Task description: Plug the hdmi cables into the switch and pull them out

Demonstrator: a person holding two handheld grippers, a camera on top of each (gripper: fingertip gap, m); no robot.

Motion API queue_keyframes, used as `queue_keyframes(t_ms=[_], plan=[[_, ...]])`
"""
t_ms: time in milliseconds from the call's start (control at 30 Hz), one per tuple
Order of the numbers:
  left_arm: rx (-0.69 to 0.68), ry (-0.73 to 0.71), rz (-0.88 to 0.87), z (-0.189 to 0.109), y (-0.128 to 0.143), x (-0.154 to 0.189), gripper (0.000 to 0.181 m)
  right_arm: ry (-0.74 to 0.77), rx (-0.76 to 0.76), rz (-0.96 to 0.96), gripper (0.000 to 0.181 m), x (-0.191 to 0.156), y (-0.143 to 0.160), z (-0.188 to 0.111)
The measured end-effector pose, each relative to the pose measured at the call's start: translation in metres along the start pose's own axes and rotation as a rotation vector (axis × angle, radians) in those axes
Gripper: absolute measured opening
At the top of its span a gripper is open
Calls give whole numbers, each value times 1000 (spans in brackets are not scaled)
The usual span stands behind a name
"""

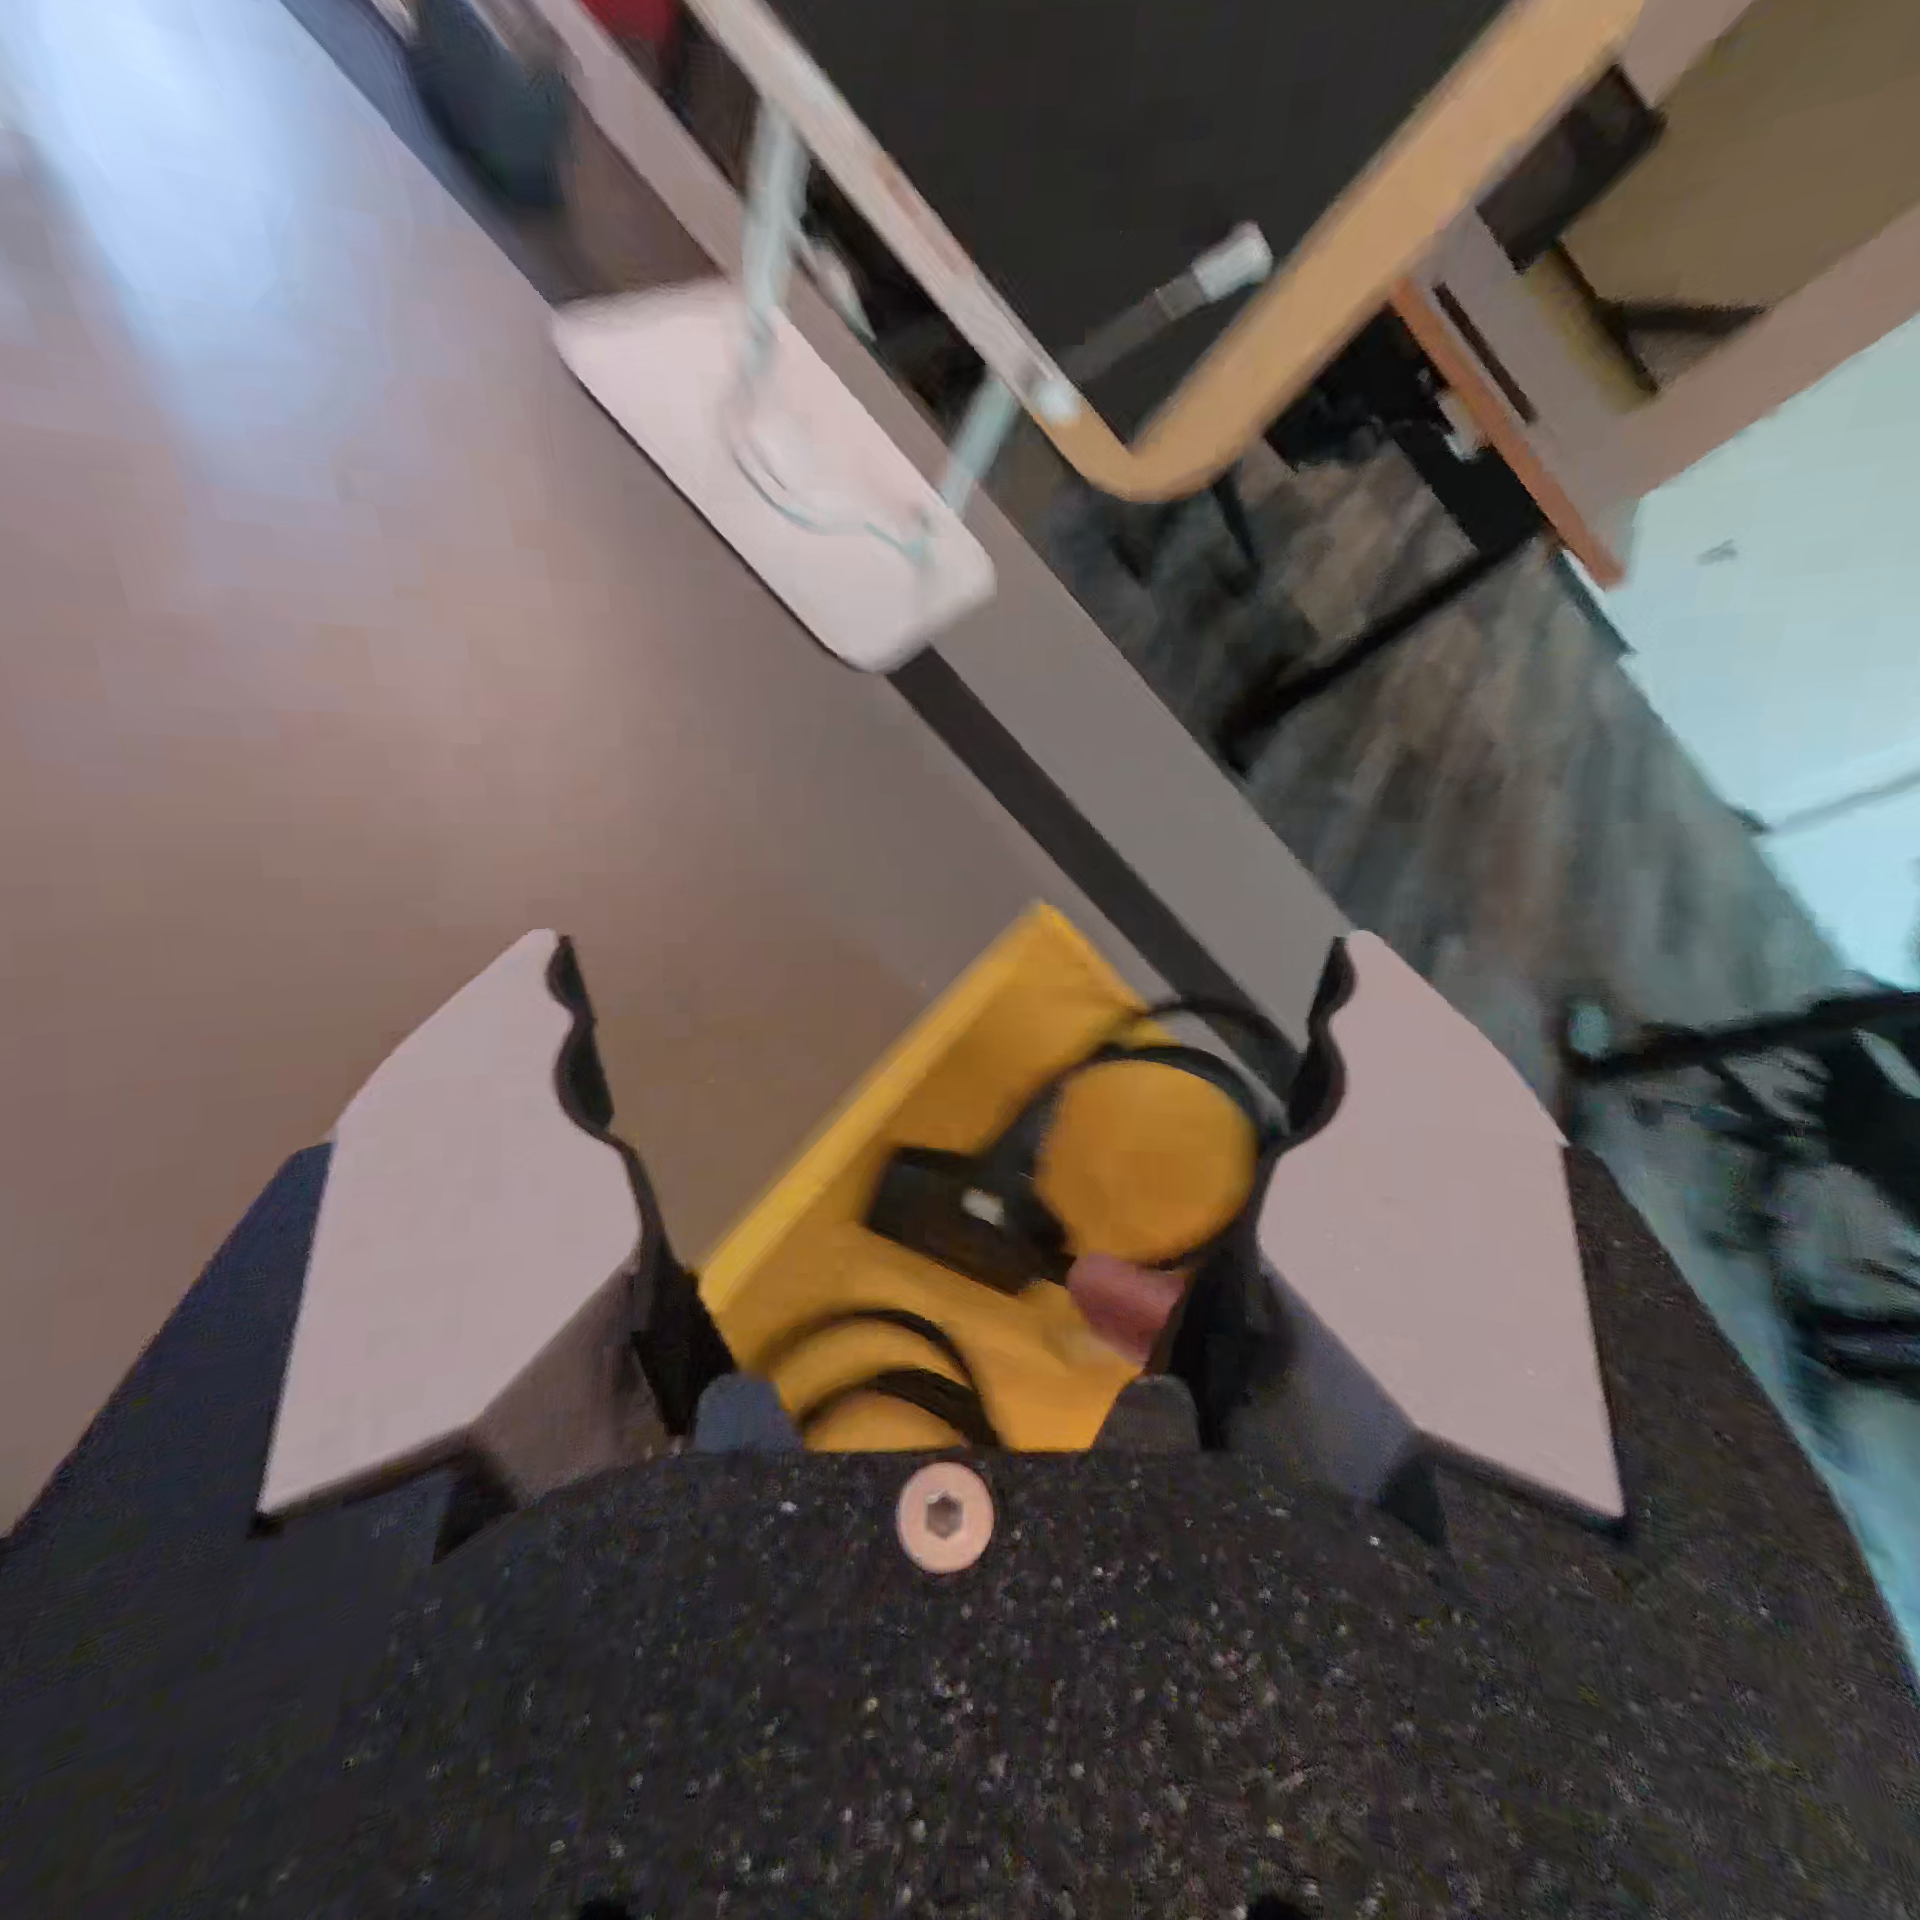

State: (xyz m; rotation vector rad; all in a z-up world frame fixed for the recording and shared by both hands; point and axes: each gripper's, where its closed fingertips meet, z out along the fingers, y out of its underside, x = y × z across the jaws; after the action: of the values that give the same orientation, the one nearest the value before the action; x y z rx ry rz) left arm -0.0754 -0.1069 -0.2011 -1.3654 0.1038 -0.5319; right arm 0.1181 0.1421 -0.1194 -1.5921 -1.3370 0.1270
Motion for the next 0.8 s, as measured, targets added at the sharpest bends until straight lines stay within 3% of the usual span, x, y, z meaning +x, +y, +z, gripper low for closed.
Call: queue_keyframes(t_ms=[67,133,233,300,367,433,467,533,667,733,800], plan=[[-1,4,21,0,0,3,36,-54,241,81,139,-51,-29,-18],[8,1,48,0,-1,5,36,-93,578,98,148,-97,-61,-39],[58,25,111,0,-8,16,40,-6,849,116,148,-135,-67,-43],[86,109,106,-1,-23,38,46,36,869,82,148,-155,-53,-23],[63,280,63,-9,-49,76,53,-18,723,-37,148,-179,-33,6],[87,373,76,-25,-85,99,82,28,649,-174,148,-182,-26,13],[117,335,101,-32,-105,95,98,45,679,-194,148,-183,-28,11],[153,119,167,-42,-143,54,131,-12,751,-91,148,-188,-34,5],[116,-298,311,-69,-195,-59,139,-46,819,20,148,-186,-40,-4],[-48,-487,350,-77,-193,-124,137,-13,805,-11,148,-183,-38,-3],[-307,-631,388,-82,-171,-178,132,-14,784,-18,148,-182,-35,0]])
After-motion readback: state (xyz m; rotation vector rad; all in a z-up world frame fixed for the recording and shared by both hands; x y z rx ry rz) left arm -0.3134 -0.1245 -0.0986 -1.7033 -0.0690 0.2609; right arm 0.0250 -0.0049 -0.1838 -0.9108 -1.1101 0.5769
